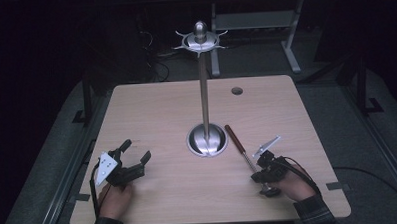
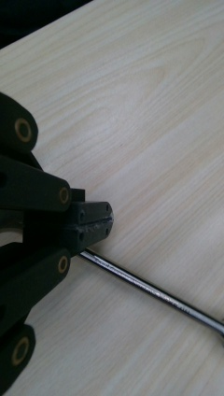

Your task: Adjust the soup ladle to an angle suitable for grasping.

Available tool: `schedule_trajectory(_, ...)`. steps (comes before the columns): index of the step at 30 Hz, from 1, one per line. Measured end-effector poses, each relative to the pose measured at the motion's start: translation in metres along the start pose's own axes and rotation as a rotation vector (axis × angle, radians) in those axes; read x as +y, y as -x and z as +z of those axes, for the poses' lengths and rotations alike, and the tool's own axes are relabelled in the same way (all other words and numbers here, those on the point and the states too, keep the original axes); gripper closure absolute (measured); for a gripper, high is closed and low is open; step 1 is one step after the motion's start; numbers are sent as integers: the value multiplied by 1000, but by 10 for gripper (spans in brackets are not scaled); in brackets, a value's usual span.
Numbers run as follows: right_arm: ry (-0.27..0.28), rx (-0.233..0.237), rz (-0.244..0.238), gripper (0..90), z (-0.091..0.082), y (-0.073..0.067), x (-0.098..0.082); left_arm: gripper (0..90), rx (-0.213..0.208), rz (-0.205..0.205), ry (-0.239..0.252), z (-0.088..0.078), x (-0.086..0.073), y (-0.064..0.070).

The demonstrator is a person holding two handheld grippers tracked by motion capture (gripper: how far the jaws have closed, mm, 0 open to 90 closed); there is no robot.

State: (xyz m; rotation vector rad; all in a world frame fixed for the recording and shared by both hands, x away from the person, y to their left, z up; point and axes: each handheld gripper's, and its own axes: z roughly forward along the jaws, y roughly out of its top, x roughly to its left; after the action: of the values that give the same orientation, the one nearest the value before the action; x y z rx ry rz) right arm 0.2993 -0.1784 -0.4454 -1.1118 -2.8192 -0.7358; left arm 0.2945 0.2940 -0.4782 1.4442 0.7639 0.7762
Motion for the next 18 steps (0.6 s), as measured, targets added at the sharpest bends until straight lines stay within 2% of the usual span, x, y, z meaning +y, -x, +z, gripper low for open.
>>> schedule_trajectory(18, 1, -62, 68, 897, -12, 24, -10, 132, 0, 0, 0, 0, 0, 0)
